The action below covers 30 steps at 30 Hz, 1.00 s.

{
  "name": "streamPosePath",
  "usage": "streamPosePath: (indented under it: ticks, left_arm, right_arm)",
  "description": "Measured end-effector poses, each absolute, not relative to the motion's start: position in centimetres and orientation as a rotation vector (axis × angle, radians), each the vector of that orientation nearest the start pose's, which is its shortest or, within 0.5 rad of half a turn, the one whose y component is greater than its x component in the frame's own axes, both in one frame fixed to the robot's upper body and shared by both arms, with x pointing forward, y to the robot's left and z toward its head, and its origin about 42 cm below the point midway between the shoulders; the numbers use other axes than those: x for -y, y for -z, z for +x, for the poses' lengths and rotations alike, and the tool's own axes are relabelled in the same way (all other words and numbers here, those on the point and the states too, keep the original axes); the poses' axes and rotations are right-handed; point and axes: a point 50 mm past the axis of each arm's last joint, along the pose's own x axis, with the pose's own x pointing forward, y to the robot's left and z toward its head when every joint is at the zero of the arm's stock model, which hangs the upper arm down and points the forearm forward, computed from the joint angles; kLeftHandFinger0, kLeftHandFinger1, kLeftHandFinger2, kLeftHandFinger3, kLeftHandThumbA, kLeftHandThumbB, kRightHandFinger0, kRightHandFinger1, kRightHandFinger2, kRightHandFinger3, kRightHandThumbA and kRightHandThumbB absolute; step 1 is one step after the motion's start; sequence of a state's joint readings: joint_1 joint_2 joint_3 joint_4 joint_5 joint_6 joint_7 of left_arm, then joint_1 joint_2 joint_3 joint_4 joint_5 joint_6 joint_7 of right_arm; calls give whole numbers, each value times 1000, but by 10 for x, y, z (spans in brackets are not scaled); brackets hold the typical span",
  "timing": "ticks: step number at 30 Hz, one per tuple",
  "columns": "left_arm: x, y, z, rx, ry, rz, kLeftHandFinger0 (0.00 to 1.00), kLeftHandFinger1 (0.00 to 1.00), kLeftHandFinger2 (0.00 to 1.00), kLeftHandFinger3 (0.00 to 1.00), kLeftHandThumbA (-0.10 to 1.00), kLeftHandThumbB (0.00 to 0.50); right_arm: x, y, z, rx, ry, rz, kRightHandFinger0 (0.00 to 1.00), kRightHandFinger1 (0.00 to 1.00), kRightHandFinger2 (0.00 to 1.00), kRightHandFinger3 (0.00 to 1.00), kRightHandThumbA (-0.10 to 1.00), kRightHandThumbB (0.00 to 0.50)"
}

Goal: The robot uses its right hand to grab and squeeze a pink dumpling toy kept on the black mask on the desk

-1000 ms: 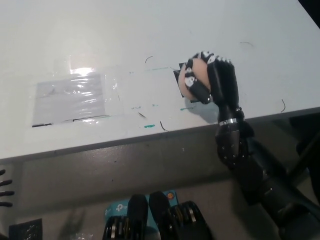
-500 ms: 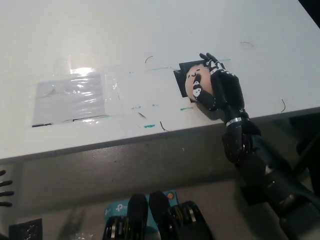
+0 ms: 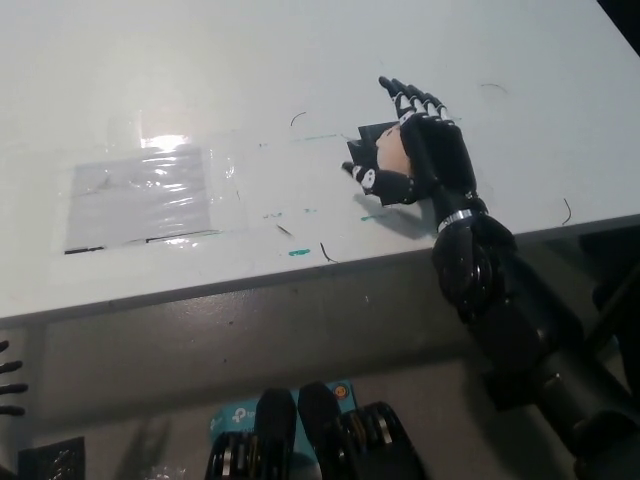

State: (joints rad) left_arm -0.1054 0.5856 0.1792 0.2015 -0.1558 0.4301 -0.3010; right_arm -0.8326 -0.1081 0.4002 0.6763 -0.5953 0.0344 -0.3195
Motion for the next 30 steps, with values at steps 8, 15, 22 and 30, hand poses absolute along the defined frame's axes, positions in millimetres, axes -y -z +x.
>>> streamPosePath:
  ticks: [8, 15, 22, 30]
  left_arm:
    - [-456, -130, 302, -488, -22, 271, 695, 806, 891, 980, 1000, 51]
    - [-456, -129, 300, -494, -23, 271, 695, 794, 873, 976, 1000, 43]
    - [-456, -128, 299, -497, -23, 271, 673, 790, 868, 968, 1000, 40]
    - [-455, -129, 298, -494, -22, 273, 667, 790, 873, 969, 1000, 37]
  right_arm:
    - [117, -242, 488, 403, -73, -926, 1000, 1000, 1000, 1000, 624, 346]
    - [159, -263, 461, 478, 22, -834, 381, 504, 663, 851, 93, 167]
    - [209, -235, 416, 431, 105, -775, 289, 345, 488, 742, 4, 180]
    - [244, -184, 377, 272, 145, -648, 196, 251, 397, 701, -100, 144]
